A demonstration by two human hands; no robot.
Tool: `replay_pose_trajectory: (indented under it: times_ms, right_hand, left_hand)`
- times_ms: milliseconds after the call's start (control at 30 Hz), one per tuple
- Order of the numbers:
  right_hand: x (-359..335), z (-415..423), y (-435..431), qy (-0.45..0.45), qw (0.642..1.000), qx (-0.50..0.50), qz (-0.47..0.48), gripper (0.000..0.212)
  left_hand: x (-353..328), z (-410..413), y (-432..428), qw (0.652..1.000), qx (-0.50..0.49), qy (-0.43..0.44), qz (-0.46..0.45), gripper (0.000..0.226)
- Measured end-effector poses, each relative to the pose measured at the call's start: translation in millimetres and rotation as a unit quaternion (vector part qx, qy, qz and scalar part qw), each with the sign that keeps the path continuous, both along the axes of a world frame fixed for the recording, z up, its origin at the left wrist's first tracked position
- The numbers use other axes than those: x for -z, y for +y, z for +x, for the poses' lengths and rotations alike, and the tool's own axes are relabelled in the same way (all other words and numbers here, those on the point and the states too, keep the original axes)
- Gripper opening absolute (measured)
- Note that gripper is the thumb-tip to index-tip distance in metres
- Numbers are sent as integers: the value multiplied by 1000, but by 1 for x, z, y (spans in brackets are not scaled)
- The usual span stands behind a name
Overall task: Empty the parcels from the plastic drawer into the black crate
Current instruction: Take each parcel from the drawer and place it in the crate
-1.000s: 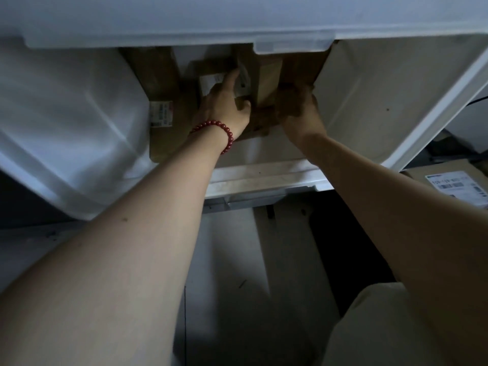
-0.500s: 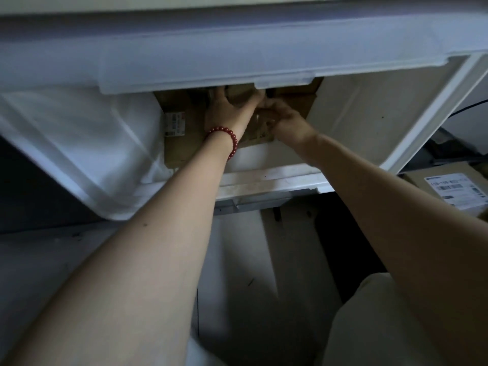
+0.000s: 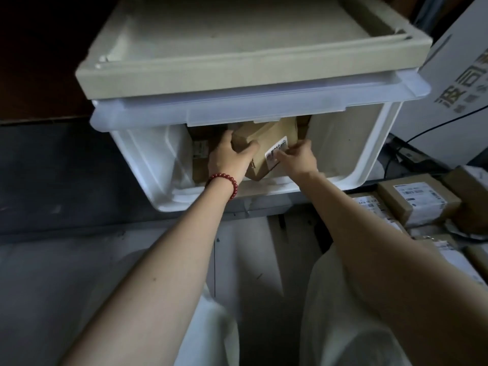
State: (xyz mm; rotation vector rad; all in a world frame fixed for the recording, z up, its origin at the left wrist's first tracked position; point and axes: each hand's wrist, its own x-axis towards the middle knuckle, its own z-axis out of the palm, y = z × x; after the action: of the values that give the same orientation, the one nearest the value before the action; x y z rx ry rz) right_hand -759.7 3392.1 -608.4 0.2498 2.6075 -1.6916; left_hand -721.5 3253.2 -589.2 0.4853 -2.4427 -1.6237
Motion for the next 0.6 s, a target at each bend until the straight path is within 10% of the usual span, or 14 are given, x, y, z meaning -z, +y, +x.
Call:
replay_pose_trajectory:
  times_ms: [367, 600]
  right_hand:
    - [-28, 61, 44, -39, 994, -99, 8, 85]
    - [-44, 110, 44, -22, 967, -238, -86, 35]
  left_hand:
    - [-24, 101, -11, 995, 3, -5, 95, 46]
    - [-25, 145, -38, 987, -100, 34, 123, 49]
